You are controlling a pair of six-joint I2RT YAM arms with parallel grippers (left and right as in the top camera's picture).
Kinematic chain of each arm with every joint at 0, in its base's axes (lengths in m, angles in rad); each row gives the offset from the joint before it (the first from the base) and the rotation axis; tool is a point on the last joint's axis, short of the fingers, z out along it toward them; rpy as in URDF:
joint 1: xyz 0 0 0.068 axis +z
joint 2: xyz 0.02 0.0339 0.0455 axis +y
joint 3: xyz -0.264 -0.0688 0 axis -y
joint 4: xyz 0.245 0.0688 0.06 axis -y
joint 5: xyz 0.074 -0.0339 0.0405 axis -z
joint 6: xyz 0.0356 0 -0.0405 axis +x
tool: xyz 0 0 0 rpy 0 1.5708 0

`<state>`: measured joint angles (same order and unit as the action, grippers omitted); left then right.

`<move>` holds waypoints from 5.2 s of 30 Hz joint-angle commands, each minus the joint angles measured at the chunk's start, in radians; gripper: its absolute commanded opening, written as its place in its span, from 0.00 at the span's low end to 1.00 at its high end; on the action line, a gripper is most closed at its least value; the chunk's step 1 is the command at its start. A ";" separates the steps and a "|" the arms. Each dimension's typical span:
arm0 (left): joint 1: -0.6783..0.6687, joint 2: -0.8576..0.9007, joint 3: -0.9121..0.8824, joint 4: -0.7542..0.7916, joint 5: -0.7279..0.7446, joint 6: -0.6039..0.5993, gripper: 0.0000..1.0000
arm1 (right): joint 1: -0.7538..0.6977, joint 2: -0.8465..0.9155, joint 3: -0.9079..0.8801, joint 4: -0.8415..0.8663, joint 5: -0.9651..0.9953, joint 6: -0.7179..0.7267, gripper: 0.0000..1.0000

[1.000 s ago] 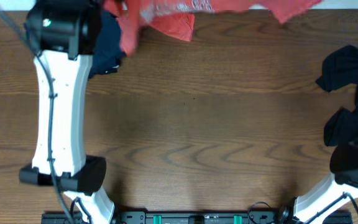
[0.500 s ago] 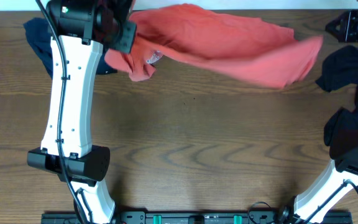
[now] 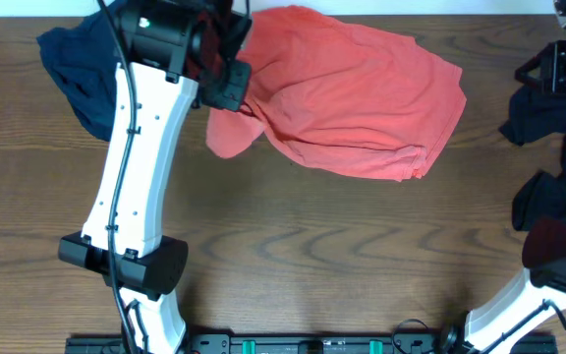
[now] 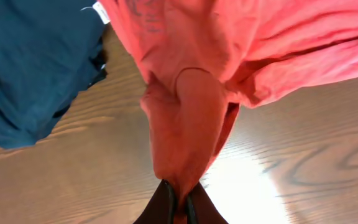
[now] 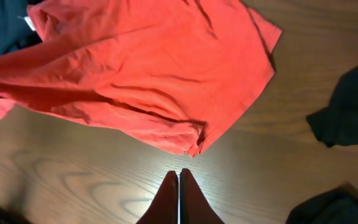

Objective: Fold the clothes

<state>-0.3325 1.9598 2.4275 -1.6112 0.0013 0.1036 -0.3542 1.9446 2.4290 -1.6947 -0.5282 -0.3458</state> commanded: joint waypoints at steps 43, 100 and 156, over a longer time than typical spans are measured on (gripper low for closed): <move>-0.005 -0.303 -1.265 0.512 -0.126 -0.416 0.06 | 0.294 -0.576 -1.469 0.834 0.189 0.320 0.43; -0.005 -0.303 -1.264 0.571 -0.179 -0.412 0.06 | 0.539 -0.232 -1.846 1.809 0.561 0.759 0.31; -0.017 -0.602 -1.262 0.800 -0.196 -0.198 0.06 | -0.046 -0.877 -1.411 0.434 0.389 0.464 0.01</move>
<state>-0.3164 1.3300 1.1633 -0.8352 -0.1864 -0.1329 -0.3840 1.0527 1.0382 -1.2797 -0.1658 0.1200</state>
